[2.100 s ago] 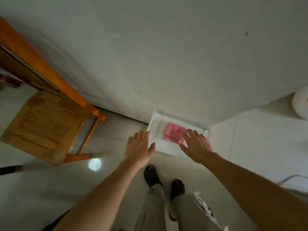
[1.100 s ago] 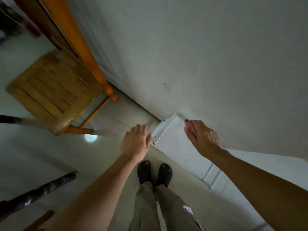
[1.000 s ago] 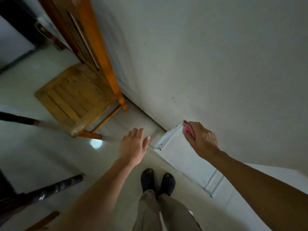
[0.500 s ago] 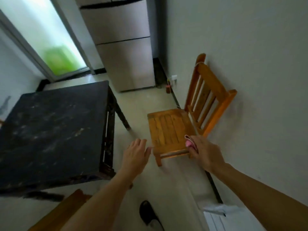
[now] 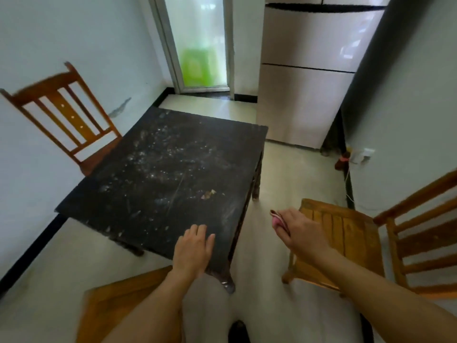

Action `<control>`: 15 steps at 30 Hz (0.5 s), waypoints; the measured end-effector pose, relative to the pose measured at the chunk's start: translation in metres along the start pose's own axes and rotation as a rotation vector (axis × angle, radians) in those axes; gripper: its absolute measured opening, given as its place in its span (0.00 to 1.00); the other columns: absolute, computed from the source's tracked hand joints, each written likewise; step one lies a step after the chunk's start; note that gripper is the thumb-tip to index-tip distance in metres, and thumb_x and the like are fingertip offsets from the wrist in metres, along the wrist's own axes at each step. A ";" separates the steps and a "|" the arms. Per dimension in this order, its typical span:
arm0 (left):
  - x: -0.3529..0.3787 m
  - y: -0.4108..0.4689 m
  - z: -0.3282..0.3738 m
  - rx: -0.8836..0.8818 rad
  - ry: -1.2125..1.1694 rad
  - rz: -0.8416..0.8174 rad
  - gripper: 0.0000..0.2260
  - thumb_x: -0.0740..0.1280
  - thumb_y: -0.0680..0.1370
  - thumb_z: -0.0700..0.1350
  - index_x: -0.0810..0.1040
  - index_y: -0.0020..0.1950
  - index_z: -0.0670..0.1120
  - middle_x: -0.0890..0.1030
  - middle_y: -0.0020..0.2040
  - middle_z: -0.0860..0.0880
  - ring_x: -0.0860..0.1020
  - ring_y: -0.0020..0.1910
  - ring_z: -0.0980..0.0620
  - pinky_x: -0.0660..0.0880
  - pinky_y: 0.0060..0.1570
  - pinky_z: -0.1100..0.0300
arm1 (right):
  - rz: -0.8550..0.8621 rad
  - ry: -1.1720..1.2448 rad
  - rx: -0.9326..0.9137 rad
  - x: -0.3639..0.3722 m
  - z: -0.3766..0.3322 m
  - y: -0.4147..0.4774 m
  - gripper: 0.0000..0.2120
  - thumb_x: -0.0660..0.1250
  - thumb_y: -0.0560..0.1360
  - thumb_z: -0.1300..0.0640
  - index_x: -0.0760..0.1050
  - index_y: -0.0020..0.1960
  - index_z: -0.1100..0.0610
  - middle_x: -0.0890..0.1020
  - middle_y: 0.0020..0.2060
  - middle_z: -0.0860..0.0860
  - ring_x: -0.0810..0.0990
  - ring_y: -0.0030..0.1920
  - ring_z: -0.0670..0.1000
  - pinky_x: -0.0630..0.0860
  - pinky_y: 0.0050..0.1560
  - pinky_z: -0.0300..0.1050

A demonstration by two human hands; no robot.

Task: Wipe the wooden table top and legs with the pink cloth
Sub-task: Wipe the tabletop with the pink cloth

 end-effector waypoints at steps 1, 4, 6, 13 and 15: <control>0.004 -0.001 -0.016 -0.056 -0.007 0.000 0.17 0.55 0.82 0.56 0.70 0.66 0.50 0.75 0.58 0.52 0.75 0.54 0.56 0.73 0.54 0.61 | -0.026 0.012 -0.037 0.010 -0.010 0.012 0.15 0.55 0.80 0.43 0.75 0.52 0.51 0.76 0.39 0.46 0.72 0.31 0.44 0.68 0.26 0.35; 0.019 -0.008 -0.057 -0.241 -0.040 -0.013 0.17 0.56 0.81 0.55 0.71 0.66 0.49 0.75 0.58 0.51 0.75 0.54 0.55 0.74 0.53 0.61 | -0.139 0.044 -0.155 0.045 -0.035 0.039 0.15 0.53 0.81 0.41 0.73 0.53 0.49 0.75 0.40 0.44 0.69 0.31 0.43 0.68 0.26 0.34; 0.028 -0.013 -0.076 -0.344 -0.053 -0.019 0.16 0.56 0.81 0.55 0.71 0.65 0.49 0.76 0.57 0.51 0.75 0.52 0.56 0.75 0.51 0.63 | -0.207 0.066 -0.236 0.068 -0.050 0.053 0.16 0.51 0.81 0.41 0.73 0.55 0.49 0.74 0.41 0.44 0.70 0.33 0.43 0.72 0.30 0.35; 0.065 -0.016 -0.101 -0.645 -0.130 -0.032 0.17 0.56 0.82 0.55 0.70 0.68 0.50 0.75 0.61 0.51 0.74 0.56 0.55 0.72 0.53 0.62 | -0.476 0.075 -0.613 0.151 -0.088 0.080 0.17 0.57 0.78 0.46 0.70 0.64 0.50 0.76 0.54 0.47 0.76 0.47 0.46 0.77 0.39 0.39; 0.080 -0.013 -0.106 -0.764 -0.168 -0.026 0.18 0.56 0.82 0.55 0.69 0.68 0.49 0.74 0.63 0.50 0.74 0.59 0.54 0.74 0.55 0.61 | -0.542 0.078 -0.770 0.170 -0.097 0.082 0.18 0.56 0.78 0.46 0.70 0.65 0.51 0.76 0.55 0.48 0.76 0.49 0.48 0.78 0.40 0.40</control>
Point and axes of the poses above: each hand's wrist, its own y-axis towards the middle knuckle, its own x-axis out of the palm, z = x × y, the point moved 5 cm from there along y, towards the middle knuckle
